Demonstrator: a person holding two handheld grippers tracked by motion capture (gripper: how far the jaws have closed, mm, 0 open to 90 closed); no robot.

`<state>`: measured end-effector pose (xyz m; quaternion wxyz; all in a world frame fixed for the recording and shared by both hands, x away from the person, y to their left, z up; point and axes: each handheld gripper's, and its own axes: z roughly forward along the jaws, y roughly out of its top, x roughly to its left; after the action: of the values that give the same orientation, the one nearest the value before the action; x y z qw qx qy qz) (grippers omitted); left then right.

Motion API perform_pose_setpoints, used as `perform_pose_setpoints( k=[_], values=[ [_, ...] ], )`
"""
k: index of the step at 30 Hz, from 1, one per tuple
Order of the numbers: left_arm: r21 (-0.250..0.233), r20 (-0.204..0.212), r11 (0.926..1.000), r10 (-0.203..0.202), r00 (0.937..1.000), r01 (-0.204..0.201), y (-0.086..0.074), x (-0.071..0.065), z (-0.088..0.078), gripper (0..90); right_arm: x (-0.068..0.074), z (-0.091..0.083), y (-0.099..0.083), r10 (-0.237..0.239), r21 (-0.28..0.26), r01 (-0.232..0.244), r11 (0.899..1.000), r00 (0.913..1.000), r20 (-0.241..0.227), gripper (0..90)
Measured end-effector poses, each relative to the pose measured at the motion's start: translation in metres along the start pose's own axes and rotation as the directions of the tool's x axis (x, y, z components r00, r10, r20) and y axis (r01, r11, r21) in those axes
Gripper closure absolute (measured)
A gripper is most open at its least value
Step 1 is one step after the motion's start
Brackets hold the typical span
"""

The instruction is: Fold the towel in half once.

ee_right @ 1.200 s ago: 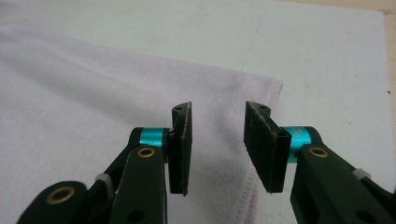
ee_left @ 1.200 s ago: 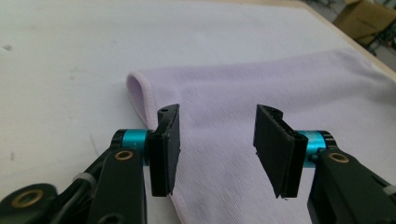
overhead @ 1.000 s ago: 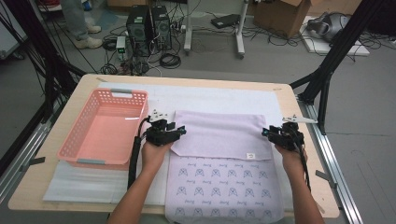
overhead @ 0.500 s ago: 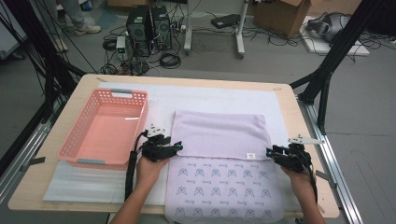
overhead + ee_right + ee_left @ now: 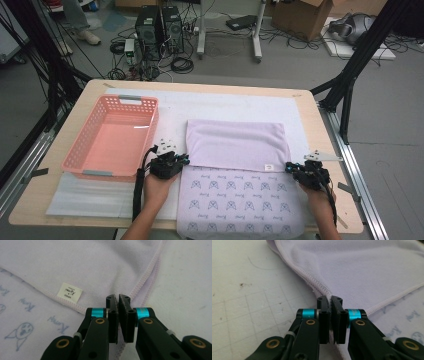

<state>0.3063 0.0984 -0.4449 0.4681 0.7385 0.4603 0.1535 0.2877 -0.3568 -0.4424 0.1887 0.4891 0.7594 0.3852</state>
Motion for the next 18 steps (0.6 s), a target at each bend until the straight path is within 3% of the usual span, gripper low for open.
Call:
perform_pose_setpoints(
  k=[8, 18],
  values=[
    [-0.07, 0.06, 0.9975, 0.012, 0.9981, -0.008, -0.004, -0.01, -0.022, 84.9, 0.002, -0.021, -0.002, 0.015, -0.044, -0.016, 0.999, 0.9995, -0.027, 85.9],
    [-0.102, 0.126, 0.9947, 0.003, 0.992, 0.01, -0.034, -0.024, -0.056, 85.0, 0.017, -0.05, -0.024, 0.012, -0.034, -0.014, 0.999, 0.9987, -0.049, 86.0]
  ],
)
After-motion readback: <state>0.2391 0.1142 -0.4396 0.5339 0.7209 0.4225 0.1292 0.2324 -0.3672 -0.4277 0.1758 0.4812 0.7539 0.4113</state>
